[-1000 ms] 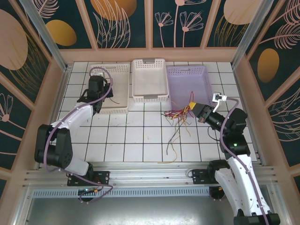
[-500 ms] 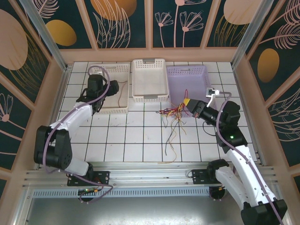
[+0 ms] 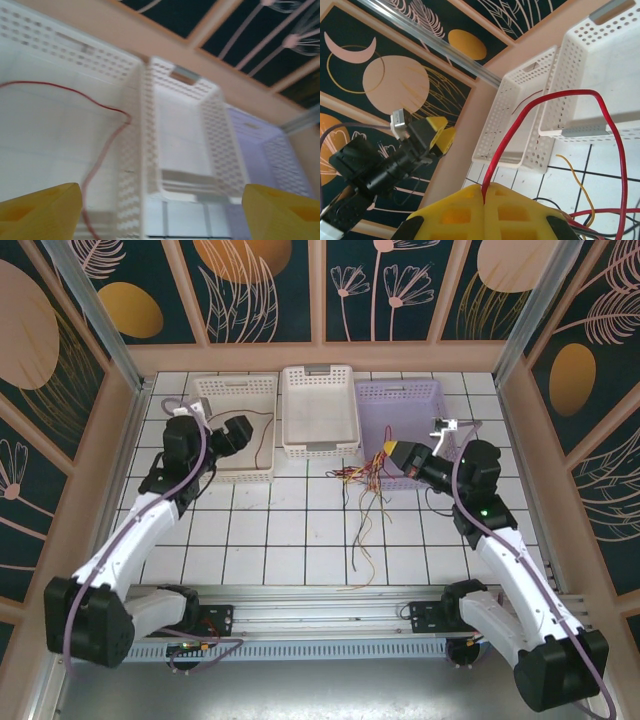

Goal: Untangle the cables

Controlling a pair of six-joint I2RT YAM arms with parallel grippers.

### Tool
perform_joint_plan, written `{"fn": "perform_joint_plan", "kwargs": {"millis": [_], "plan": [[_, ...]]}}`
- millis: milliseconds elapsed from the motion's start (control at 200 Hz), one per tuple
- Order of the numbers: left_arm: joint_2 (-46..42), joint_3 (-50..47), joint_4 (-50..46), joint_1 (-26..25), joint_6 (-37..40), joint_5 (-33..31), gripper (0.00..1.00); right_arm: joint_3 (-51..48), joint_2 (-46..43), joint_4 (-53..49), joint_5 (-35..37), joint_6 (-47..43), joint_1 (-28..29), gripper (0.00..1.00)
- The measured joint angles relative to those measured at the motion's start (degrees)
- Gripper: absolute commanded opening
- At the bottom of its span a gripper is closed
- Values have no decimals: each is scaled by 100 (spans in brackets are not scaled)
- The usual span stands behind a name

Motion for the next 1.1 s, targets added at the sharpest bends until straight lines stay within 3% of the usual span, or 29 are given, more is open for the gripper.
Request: {"fn": "perform_joint_plan", "kwargs": {"millis": [220, 430, 621, 1101], "plan": [[-581, -822, 1099, -1283, -413, 914, 82, 125, 446, 345, -275, 42, 39, 0], [-782, -1733, 2009, -1996, -295, 1670, 81, 133, 599, 566, -463, 153, 114, 0], [-778, -1873, 2409, -2247, 61, 2011, 80, 170, 656, 632, -568, 170, 238, 0], [-573, -2033, 2813, -2284, 619, 2245, 73, 170, 745, 857, -846, 238, 608, 0]]}}
